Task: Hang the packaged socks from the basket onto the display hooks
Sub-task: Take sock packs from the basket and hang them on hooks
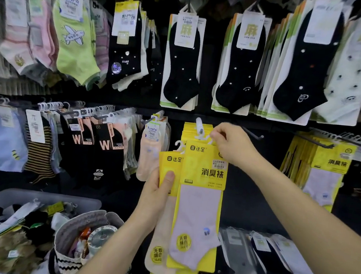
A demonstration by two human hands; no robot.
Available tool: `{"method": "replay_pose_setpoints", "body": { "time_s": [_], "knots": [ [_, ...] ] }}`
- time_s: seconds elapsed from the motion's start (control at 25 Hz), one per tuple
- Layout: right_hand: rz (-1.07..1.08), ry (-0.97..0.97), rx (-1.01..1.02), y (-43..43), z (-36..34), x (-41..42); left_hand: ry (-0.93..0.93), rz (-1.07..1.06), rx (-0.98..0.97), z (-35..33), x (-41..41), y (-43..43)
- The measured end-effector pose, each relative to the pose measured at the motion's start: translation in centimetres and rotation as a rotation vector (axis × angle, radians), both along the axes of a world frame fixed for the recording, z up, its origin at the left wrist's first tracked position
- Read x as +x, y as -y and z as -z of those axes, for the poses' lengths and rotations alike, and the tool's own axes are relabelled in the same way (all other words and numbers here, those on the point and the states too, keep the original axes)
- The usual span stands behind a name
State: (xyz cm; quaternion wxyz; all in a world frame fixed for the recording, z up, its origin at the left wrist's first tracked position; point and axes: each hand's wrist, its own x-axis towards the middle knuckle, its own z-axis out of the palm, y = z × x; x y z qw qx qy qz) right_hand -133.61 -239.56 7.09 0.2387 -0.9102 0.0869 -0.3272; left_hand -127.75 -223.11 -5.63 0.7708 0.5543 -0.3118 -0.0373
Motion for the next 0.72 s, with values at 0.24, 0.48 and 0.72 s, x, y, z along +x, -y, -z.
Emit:
{"method": "replay_pose_setpoints", "body": {
  "time_s": [0.24, 0.48, 0.72],
  "knots": [
    [0.038, -0.016, 0.01, -0.2, -2.0, 2.4, -0.049, -0.184, 0.027, 1.5, 2.5, -3.0],
    [0.047, -0.033, 0.076, -0.1, -1.0, 3.5, 0.003, -0.304, 0.077, 1.0, 3.5, -5.7],
    [0.085, 0.219, 0.018, -0.6, -0.2, 1.3, 0.098, -0.386, 0.047, -1.2, 2.4, -6.1]
  ]
}}
